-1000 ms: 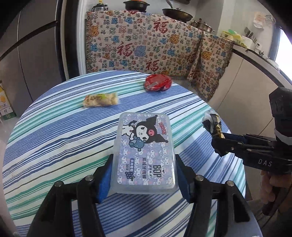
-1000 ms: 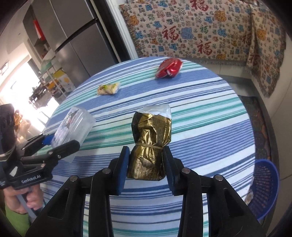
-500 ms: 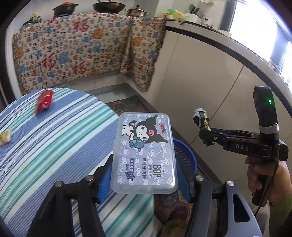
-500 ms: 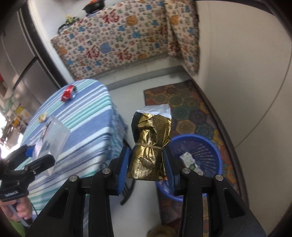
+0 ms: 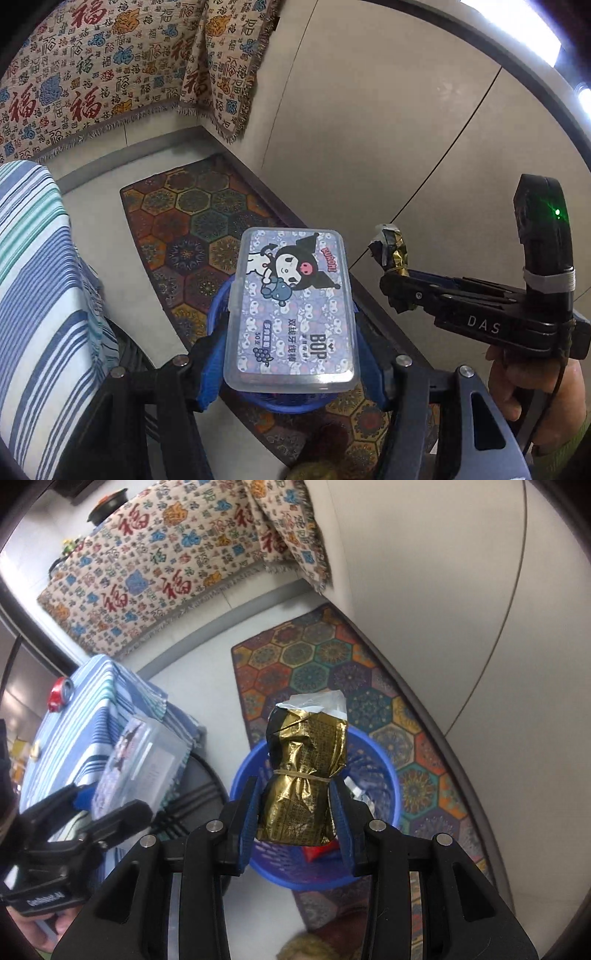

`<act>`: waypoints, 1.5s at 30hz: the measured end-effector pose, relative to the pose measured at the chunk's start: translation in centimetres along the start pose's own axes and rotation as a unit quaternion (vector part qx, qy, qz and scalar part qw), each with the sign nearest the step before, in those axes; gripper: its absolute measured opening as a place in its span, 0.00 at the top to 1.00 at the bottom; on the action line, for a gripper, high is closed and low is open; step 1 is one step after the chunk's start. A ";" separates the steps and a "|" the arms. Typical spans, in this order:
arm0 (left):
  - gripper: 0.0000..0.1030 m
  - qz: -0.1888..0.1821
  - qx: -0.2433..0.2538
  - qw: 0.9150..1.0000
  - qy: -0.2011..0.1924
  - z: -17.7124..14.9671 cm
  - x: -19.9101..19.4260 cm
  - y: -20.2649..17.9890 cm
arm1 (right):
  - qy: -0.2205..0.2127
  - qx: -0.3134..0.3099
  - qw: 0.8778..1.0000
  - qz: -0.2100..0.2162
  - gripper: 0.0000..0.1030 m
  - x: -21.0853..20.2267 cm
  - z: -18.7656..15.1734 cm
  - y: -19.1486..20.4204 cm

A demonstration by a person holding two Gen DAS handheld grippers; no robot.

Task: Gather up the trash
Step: 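Carry both items to the blue wastebasket and open both tools to drop them, then move both tools back over the table toward the remaining trash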

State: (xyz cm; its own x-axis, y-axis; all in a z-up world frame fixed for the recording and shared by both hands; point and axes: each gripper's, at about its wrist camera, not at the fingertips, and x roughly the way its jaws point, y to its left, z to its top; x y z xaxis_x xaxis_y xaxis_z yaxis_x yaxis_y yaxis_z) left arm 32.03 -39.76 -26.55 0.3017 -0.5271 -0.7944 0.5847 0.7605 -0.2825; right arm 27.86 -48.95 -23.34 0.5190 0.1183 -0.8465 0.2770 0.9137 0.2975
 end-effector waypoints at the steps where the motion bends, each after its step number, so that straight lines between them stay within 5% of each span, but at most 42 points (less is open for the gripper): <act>1: 0.39 0.001 0.002 1.000 0.003 0.1 0.7 0.0 | 0.000 0.003 1.000 -0.001 0.62 0.2 0.1 -0.2; 12: 0.39 0.006 0.001 1.000 0.022 -0.1 4.8 -0.5 | -0.002 0.036 0.999 0.012 0.61 1.0 0.5 -2.0; 18: 0.30 -0.009 -0.010 0.999 0.044 -0.2 7.0 -0.2 | -0.010 0.072 0.997 0.024 0.31 1.1 0.4 -3.1; 23: 0.30 -0.005 -0.043 0.998 0.043 -0.1 7.4 0.7 | -0.032 0.088 0.995 0.019 0.31 -0.1 0.4 -3.8; 28: 0.30 0.007 -0.038 0.999 0.014 -1.0 3.5 0.4 | -0.057 0.076 0.995 -0.004 0.27 -1.3 0.9 -3.0; 37: 0.30 0.043 -0.023 0.998 -0.050 -5.4 -11.5 0.1 | -0.114 -0.012 0.993 -0.039 0.22 -3.8 1.1 4.4; 42: 0.30 0.121 -0.043 0.989 -0.073 -9.3 -18.2 4.4 | -0.135 -0.081 0.987 0.006 0.18 -4.4 -0.2 13.1; 45: 0.30 0.181 -0.091 0.976 -0.075 -11.5 -20.5 9.3 | -0.129 -0.135 0.981 0.044 0.16 -3.6 -1.7 19.7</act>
State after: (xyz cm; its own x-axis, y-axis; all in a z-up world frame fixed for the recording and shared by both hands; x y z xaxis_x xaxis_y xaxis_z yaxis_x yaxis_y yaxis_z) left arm 22.61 -17.45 -19.07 0.5787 -0.2511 -0.7759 0.2797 0.9548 -0.1004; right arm 30.09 -30.76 -15.22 0.7286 0.1316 -0.6722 0.0153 0.9780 0.2080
